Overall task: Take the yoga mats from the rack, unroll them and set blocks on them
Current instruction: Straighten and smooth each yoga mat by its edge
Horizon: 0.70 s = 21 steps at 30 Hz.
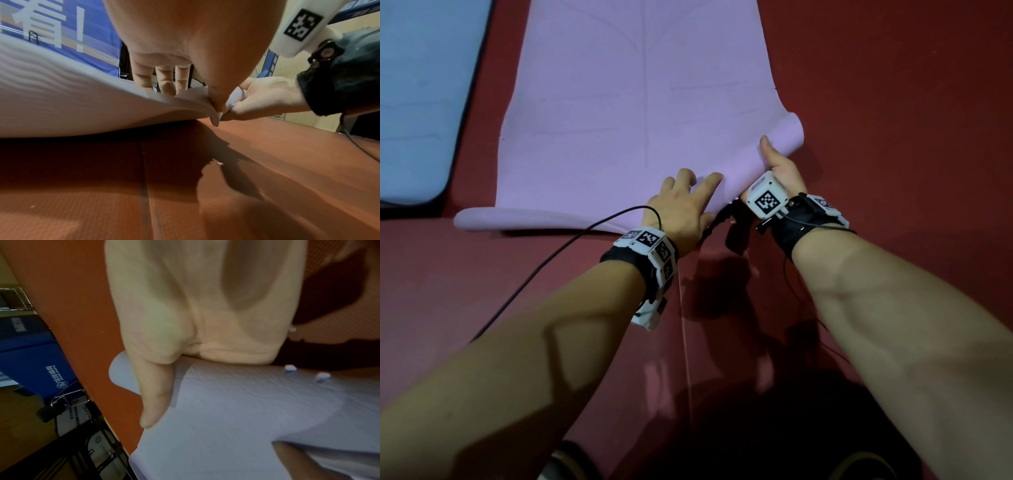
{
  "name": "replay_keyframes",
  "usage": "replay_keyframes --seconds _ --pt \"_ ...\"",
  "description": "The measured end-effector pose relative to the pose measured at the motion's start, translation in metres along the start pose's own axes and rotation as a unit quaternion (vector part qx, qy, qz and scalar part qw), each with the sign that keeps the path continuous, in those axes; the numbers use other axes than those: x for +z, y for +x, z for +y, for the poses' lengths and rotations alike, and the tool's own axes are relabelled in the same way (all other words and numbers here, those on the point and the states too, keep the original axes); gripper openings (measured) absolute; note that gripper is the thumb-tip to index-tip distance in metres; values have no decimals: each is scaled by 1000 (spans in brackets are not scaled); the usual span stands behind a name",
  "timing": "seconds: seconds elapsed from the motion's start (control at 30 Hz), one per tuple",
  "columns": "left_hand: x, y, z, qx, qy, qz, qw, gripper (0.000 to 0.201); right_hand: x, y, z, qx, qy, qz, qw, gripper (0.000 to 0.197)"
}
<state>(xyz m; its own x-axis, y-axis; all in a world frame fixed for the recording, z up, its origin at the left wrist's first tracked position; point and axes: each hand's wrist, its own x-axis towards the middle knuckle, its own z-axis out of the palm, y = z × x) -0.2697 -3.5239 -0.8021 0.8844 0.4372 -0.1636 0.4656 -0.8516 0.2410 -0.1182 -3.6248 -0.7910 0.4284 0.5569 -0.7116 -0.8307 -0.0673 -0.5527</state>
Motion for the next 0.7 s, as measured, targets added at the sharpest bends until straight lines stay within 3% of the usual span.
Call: replay_keyframes --seconds 0.27,0.4,0.57,0.7 --pt "2 3 0 -19 5 -14 1000 60 8 -13 -4 8 -3 33 999 64" --pt "3 6 2 -22 10 -30 999 59 6 -14 -7 0 -37 51 998 45" --pt "7 7 0 -28 12 -39 999 61 1 -14 -10 -5 -83 90 992 41" --pt "10 7 1 -34 13 -47 998 63 -1 -15 -13 -8 -111 62 992 72"
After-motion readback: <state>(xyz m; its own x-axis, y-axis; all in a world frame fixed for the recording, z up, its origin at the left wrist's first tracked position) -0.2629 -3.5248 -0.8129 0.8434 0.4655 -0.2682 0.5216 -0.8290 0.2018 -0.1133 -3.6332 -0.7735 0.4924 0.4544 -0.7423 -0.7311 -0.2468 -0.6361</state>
